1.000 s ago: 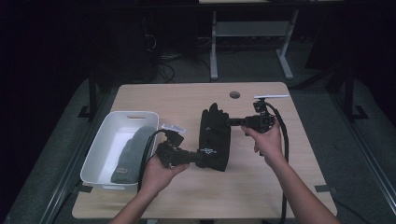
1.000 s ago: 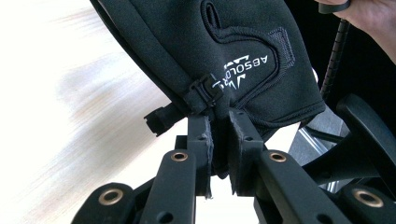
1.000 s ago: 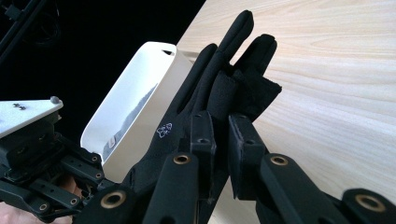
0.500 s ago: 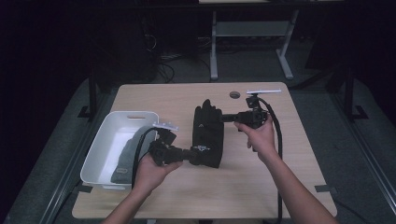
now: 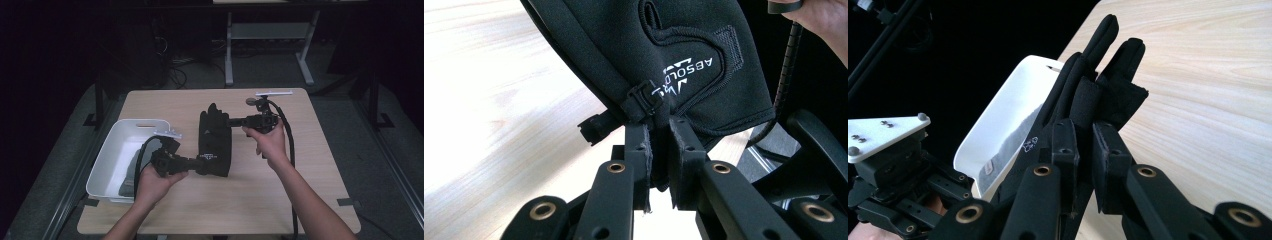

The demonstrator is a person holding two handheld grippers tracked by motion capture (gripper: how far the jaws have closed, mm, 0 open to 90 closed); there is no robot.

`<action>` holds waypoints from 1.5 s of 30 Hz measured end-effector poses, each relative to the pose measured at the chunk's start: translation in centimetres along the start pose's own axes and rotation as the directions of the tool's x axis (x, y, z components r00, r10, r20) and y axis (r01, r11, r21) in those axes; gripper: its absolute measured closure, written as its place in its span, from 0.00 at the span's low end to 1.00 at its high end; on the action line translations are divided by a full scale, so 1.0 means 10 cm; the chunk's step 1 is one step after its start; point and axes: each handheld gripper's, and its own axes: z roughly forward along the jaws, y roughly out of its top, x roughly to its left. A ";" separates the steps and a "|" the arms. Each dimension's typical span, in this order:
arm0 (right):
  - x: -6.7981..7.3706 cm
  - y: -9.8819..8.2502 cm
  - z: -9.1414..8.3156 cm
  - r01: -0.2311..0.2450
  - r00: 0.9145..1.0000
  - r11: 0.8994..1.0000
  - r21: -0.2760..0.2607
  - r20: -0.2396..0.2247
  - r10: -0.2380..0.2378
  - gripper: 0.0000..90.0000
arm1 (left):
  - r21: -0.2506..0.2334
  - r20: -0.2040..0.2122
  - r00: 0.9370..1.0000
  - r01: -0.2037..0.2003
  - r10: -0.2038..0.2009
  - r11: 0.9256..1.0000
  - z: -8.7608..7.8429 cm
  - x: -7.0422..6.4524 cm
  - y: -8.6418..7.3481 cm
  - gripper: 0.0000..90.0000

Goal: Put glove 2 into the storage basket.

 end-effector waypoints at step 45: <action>0.49 0.32 0.62 0.058 0.996 0.997 0.042 -0.063 -0.055 0.90 | -0.067 -0.068 0.997 0.035 -0.039 0.997 -0.65 0.24 -0.15 0.90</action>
